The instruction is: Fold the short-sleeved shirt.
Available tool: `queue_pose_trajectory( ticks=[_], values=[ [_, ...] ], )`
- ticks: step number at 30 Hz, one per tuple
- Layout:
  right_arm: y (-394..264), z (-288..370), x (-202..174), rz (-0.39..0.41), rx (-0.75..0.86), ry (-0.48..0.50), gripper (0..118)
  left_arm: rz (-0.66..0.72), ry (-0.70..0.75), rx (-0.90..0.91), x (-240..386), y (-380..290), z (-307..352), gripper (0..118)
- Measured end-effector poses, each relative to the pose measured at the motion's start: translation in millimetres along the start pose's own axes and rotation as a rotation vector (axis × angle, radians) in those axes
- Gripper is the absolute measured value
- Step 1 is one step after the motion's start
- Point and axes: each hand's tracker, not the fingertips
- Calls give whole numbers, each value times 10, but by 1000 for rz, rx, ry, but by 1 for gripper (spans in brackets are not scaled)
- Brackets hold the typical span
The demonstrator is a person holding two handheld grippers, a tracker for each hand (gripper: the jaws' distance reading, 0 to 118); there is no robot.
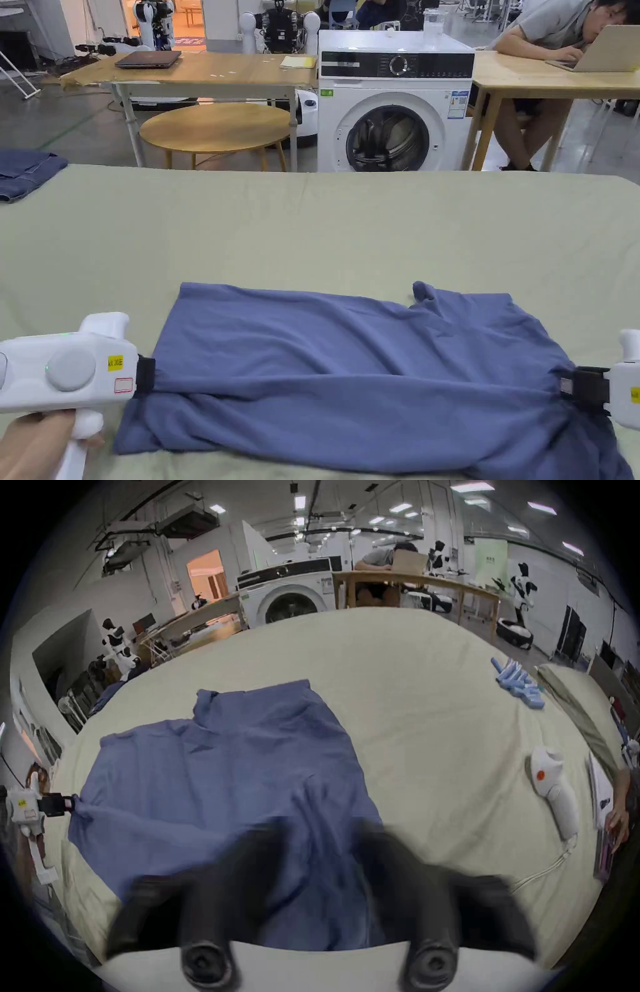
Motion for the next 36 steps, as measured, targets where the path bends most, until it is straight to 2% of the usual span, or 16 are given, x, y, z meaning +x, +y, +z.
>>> queue_pose_trajectory(
  ticks=[1, 2, 3, 6, 8, 9, 10, 11, 17, 18, 20, 21, 27, 33, 34, 36],
  values=[
    [-32, 27, 18, -10, -9, 13, 112, -10, 0, 3, -3, -20, 17, 63],
    [-47, 57, -3, -9, -12, 7, 118, -10, 8, 1, -12, -40, 39, 100],
    [-92, 123, 28, -8, 1, 13, 118, -13, 22, -6, -24, -74, 59, 112],
    [-199, 341, 31, 3, 26, 9, 118, -44, 56, 31, -105, -169, 230, 107],
    [-333, 490, 52, 35, 24, -10, 106, -35, 60, 47, -191, -268, 359, 65],
    [-390, 553, 39, 63, 26, -21, 81, -32, 60, 45, -222, -308, 415, 28],
    [-433, 603, 15, 83, 33, -20, 22, -30, 63, 40, -243, -346, 435, 2],
    [-492, 649, 11, 100, 27, -31, 0, -28, 72, 34, -259, -395, 438, 2],
    [-740, 572, 80, 107, -4, -8, 0, -29, 4, -9, -215, -554, 480, 4],
    [-733, 586, 127, 102, -3, -10, 0, -16, 3, -12, -206, -544, 461, 23],
    [-758, 566, 188, 69, -1, -3, 0, -29, -4, -36, -150, -528, 366, 109],
    [-760, 565, 203, 61, -2, 1, 0, -42, 24, -41, -116, -531, 311, 117],
    [-794, 583, 144, 68, -5, -10, 0, -29, 59, -52, 15, -450, 47, 111],
    [-797, 604, 63, 71, -4, -3, 0, -42, 61, -46, 164, -474, 65, 32],
    [-753, 606, 35, 67, -6, 5, 8, -46, 43, -46, 159, -466, 61, 11],
    [-768, 591, 2, 66, -14, 19, 73, -30, 25, -40, 144, -456, 72, 7]
  ],
)
